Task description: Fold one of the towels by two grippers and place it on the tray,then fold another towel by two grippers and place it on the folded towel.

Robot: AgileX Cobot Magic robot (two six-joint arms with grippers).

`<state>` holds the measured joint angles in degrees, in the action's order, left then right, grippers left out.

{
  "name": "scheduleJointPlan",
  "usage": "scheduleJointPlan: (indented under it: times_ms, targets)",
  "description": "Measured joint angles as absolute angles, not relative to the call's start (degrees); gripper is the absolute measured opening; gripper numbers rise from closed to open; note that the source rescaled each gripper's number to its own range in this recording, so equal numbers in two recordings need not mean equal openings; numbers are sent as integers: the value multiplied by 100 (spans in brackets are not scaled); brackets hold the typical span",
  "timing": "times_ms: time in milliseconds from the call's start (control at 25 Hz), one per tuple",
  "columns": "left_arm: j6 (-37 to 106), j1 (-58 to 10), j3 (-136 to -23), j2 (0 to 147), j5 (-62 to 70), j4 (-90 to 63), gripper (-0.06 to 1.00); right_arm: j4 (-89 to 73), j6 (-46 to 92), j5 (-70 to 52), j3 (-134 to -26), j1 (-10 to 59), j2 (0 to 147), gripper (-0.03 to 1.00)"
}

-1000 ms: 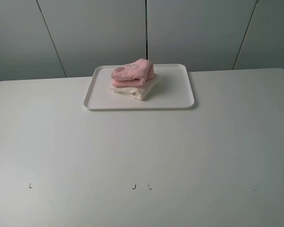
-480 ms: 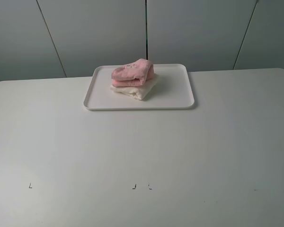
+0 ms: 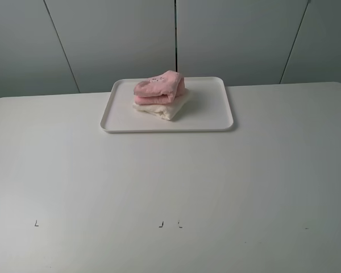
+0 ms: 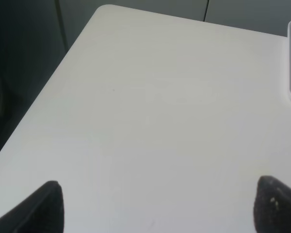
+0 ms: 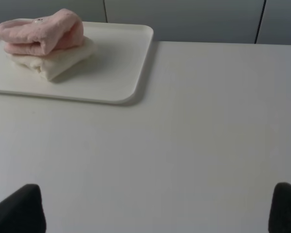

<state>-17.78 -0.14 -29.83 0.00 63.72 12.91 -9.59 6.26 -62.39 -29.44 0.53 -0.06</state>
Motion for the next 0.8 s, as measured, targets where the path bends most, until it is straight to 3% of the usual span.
scheduleJointPlan:
  times_ms: [800]
  targets:
    - [-1778,-14,-2983,0,6372,1291,100,-959,626,-6239,-2944,53,-6,100]
